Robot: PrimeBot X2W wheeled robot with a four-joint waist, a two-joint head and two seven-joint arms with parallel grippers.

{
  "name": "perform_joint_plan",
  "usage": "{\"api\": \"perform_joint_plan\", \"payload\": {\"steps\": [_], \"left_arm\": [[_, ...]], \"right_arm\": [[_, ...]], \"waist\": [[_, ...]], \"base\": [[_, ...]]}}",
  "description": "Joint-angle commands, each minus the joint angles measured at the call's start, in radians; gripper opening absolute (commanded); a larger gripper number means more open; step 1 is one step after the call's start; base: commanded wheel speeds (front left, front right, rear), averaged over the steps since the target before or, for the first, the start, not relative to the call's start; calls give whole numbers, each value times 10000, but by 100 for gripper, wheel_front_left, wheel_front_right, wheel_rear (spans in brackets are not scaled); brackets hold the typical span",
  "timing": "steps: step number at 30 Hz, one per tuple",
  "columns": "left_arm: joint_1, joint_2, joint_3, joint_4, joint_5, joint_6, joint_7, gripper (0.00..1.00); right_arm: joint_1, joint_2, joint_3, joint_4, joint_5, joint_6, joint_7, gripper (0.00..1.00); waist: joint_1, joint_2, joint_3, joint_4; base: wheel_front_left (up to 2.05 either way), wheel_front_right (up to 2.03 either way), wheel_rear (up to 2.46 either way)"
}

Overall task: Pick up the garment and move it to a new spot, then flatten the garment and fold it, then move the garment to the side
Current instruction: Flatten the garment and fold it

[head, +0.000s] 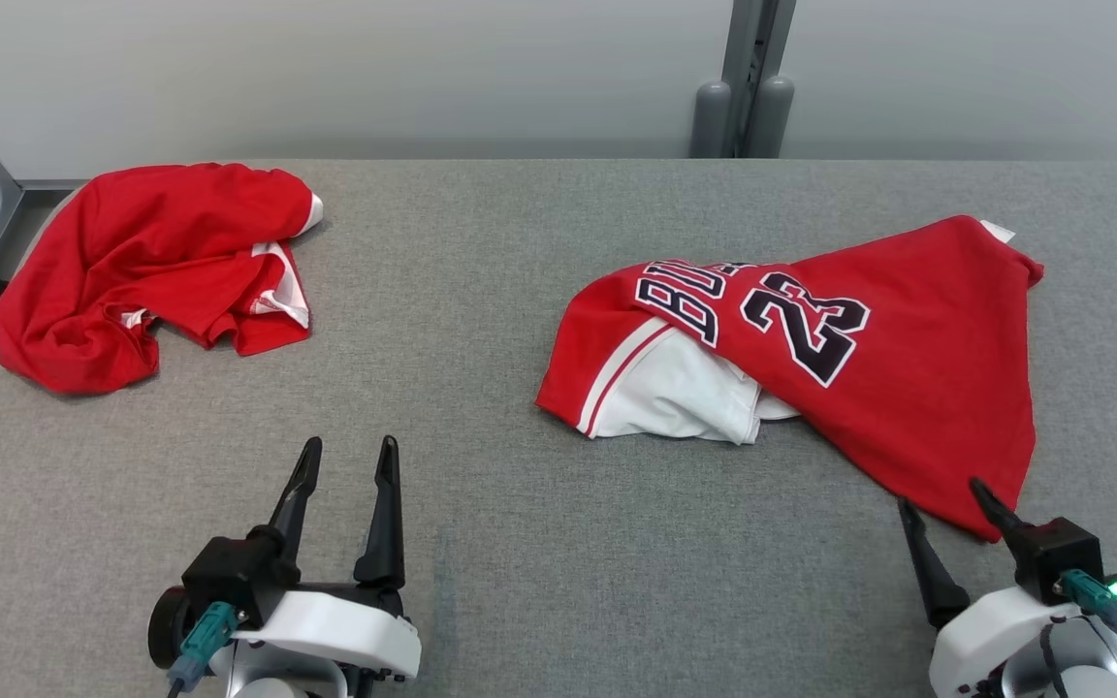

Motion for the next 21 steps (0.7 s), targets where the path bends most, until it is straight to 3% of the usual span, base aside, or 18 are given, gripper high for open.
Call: {"api": "perform_joint_plan", "payload": {"steps": [1,8,20,21], "left_arm": [[57,42,1,-15,46,-47,-2,100],[-144,42,-121,24,55,-65,-2,100],[-297,39,-354,12,-102,11,-2,100],[-301,39,-363,4,-114,28,-3,100]], "right_arm": [[41,5,90,-143,112,1,47,100],[-670,264,875,-339,1394,1,340,100],[-2526,467,2050,2102,2774,1,199,100],[-2659,468,2109,2303,2791,1,145,96]], "waist": [[0,0,7,19],[0,0,136,416],[0,0,434,1563],[0,0,443,1610]], "base": [[0,0,0],[0,0,0],[0,0,0],[0,0,0]]}}
